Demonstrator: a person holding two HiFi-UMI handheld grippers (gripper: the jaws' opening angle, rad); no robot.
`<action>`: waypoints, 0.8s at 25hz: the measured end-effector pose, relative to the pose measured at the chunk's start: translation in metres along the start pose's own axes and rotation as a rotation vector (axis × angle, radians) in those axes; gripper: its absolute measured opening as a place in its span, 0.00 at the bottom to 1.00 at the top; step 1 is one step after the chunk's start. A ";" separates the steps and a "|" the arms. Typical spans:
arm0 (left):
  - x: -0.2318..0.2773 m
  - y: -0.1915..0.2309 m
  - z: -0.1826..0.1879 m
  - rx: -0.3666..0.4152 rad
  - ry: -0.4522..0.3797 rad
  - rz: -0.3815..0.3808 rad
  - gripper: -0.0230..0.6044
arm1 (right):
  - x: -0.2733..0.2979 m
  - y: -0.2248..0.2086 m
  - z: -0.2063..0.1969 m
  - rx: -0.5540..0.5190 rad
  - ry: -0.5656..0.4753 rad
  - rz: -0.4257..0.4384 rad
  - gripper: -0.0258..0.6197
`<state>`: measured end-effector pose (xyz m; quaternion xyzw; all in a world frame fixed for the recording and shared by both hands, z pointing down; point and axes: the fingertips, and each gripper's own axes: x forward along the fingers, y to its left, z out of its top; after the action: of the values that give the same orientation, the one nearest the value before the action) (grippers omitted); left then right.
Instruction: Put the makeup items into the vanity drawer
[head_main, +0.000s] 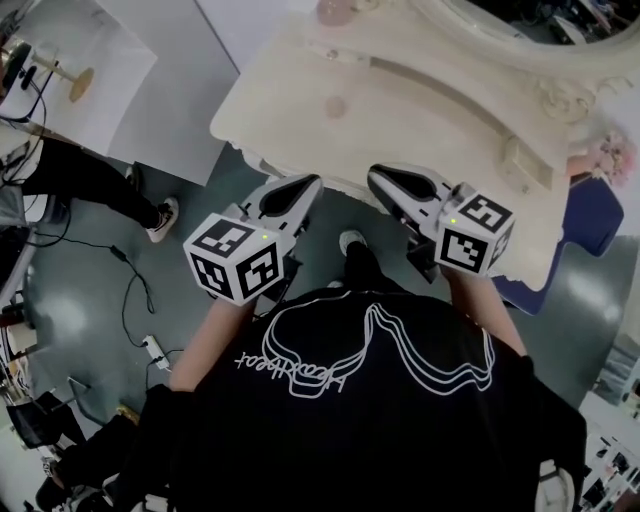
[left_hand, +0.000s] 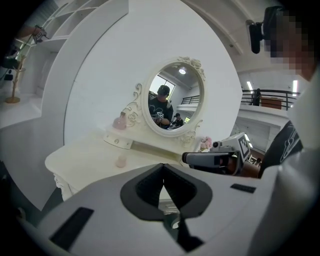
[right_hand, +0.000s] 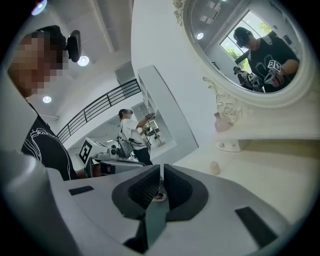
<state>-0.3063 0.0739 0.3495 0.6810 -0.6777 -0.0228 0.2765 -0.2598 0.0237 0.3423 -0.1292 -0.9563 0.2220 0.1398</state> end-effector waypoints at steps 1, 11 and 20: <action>0.004 0.004 0.002 -0.007 0.000 0.007 0.04 | 0.004 -0.007 0.003 -0.003 0.008 0.005 0.06; 0.028 0.054 0.013 -0.084 0.008 0.089 0.04 | 0.061 -0.080 0.005 0.031 0.115 -0.007 0.23; 0.038 0.093 0.014 -0.137 0.015 0.146 0.04 | 0.107 -0.145 -0.018 0.045 0.222 -0.078 0.33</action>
<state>-0.3932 0.0398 0.3883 0.6094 -0.7204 -0.0436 0.3283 -0.3802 -0.0621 0.4471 -0.1126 -0.9339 0.2221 0.2565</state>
